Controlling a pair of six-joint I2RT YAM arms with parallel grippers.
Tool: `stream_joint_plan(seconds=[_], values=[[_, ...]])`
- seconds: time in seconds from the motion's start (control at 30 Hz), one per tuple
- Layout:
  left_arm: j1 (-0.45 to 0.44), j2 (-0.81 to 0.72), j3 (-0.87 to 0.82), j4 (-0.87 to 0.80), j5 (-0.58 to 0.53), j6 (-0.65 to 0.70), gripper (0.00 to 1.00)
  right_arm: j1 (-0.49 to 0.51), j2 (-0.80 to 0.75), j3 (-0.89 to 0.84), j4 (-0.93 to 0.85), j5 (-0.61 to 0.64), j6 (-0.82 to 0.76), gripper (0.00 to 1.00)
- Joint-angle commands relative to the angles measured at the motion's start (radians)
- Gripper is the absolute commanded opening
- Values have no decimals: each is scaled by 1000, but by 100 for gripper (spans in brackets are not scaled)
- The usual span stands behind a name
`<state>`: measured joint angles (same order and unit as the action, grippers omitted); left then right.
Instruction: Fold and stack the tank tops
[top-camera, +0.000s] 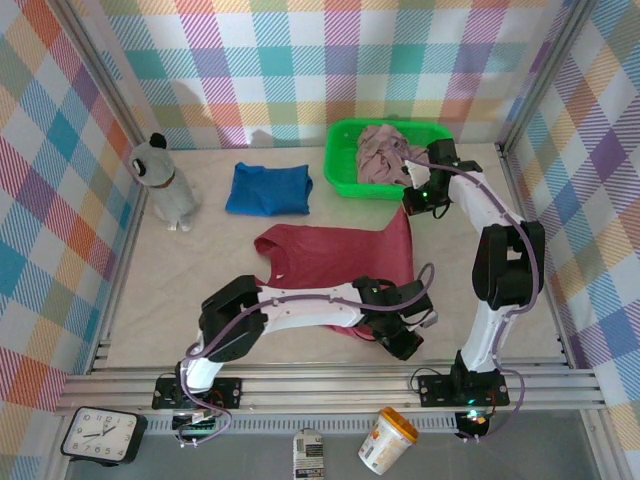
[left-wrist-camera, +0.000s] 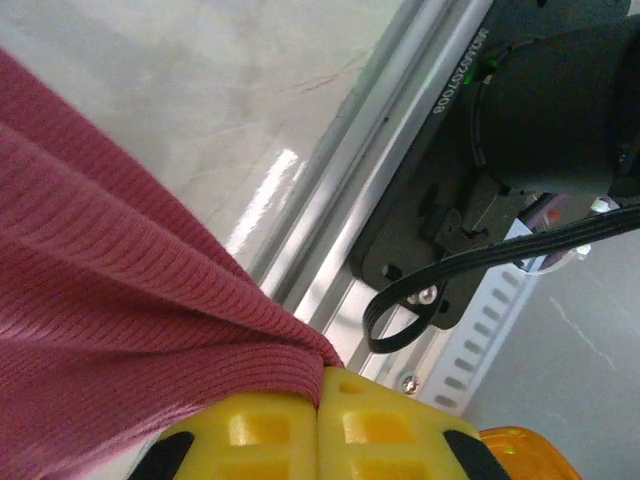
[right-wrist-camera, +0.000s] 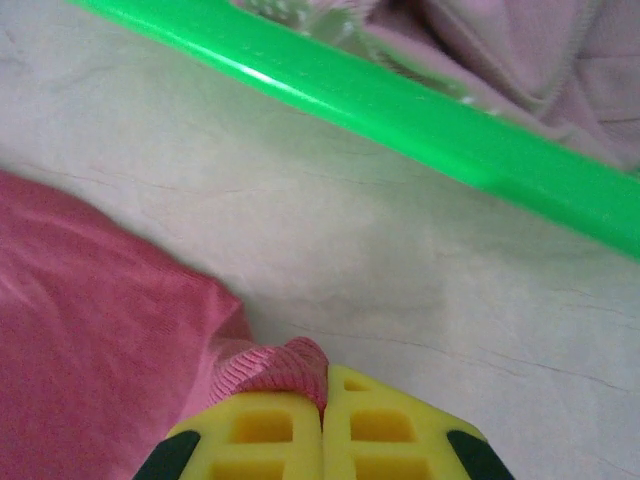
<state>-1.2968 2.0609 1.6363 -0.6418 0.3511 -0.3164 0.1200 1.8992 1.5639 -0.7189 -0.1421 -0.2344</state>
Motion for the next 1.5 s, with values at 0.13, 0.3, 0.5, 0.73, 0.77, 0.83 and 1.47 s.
stream_joint_plan(seconds=[0.13,0.3,0.5,0.73,0.77,0.83,1.47], values=[[30,100,152,-86,215,81,24,-20,-10,-42,34,144,-49,12],[35,120,195,-130,244,85,45,-22,-18,-24,-1,188,-52,29],[75,6,181,-237,193,111,52,-26,-35,29,-92,216,10,35],[309,-221,-13,-355,-140,99,58,-33,-202,-129,1,-65,269,48],[355,-243,-44,-359,-182,83,58,-32,-232,-170,23,-118,315,52],[453,-290,-120,-348,-237,42,58,-22,-294,-286,92,-225,402,55],[856,-382,-586,-293,-371,-99,56,344,-302,-717,350,-249,605,59]])
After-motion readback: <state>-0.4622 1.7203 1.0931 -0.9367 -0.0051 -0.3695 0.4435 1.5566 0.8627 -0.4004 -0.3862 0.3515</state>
